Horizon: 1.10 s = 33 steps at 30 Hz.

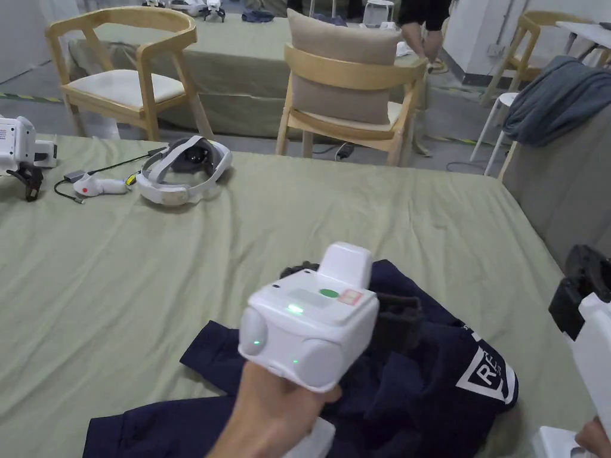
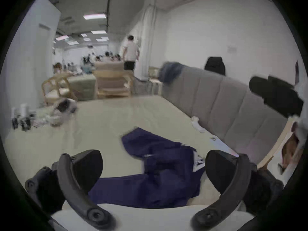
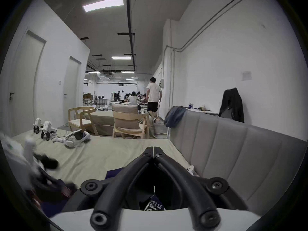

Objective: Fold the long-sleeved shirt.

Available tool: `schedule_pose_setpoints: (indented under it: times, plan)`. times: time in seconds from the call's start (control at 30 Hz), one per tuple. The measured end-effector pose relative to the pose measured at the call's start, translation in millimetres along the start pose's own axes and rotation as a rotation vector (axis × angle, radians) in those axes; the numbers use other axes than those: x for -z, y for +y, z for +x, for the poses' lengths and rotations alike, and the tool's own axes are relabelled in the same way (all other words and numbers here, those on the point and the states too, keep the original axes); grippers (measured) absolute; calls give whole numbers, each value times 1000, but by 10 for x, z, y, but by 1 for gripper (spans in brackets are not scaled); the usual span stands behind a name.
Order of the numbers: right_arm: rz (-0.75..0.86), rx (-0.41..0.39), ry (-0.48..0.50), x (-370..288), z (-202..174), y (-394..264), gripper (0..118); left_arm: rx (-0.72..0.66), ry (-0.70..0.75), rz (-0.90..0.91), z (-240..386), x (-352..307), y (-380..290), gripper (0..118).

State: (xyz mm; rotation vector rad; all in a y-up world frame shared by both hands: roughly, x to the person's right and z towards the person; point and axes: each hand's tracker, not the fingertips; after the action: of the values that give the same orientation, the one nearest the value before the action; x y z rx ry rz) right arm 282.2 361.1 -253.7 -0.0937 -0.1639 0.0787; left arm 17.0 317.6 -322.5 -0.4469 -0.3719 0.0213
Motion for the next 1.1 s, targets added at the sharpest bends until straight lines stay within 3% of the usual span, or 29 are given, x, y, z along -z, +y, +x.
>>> schedule_pose_setpoints:
  times: [0.07, 0.1, 0.13, 0.17, 0.2, 0.3, 0.43, 0.47, 0.53, 0.57, 0.7, 0.8, 0.83, 0.87, 0.9, 0.93, 0.97, 1.0, 1.03, 1.07, 1.1]
  plan:
    - [11, -6, 29, -90, -108, -40, 0, -8, 93, 10, -336, -319, -77, 105]
    - [7, 0, 38, -120, -158, -65, 0, -24, 135, 41, -465, -449, -133, 92]
    - [2, 10, 49, -152, -214, -108, 0, -37, 159, 52, -589, -561, -201, 67]
    - [-4, 12, 72, -199, -261, -178, 0, -52, 200, 36, -698, -624, -280, 18]
    - [-10, 7, 76, -232, -311, -233, 0, -61, 241, 16, -781, -682, -357, 5]
    - [-50, -9, 90, -326, -423, -417, 0, -124, 221, -25, -970, -764, -588, 4]
    - [-95, 0, 91, -420, -425, -570, 0, -185, 246, -115, -1109, -680, -870, 9]
    - [-102, 0, 94, -434, -409, -587, 0, -207, 251, -138, -1151, -591, -920, 29]
    - [-111, -9, 86, -432, -384, -619, 0, -242, 270, -173, -1278, -397, -967, 91]
    - [-120, -9, 83, -408, -367, -631, 0, -257, 292, -217, -1341, -259, -986, 111]
    - [-150, -1, 77, -295, -350, -743, 0, -189, 351, -355, -1499, 484, -1188, 110]
    - [-199, -2, 74, -164, -346, -912, 0, -286, 338, -456, -1621, 811, -1271, 107]
    - [-226, 3, 70, -110, -336, -977, 0, -290, 350, -495, -1665, 956, -1375, 91]
    - [-252, 14, 71, -66, -311, -1044, 0, -293, 370, -545, -1704, 1032, -1454, 22]
    - [-280, 28, 71, -13, -270, -1123, 0, -305, 353, -586, -1730, 1075, -1563, 12]
    - [-317, 32, 69, 56, -221, -1199, 9, -320, 319, -608, -1749, 1119, -1677, 12]
    - [-350, 37, 77, 135, -159, -1262, 44, -305, 342, -433, -1735, 1001, -1604, 12]
    - [-388, 33, 78, 220, -98, -1320, 69, -289, 342, -479, -1687, 992, -1620, 12]
    - [-425, 46, 82, 333, -37, -1377, 79, -225, 332, -489, -1644, 992, -1645, 12]
    - [-469, 56, 93, 479, 18, -1418, 79, -163, 321, -488, -1627, 986, -1664, 12]
    - [-492, 29, 96, 615, 48, -1441, 111, -168, 315, -487, -1641, 974, -1669, 11]
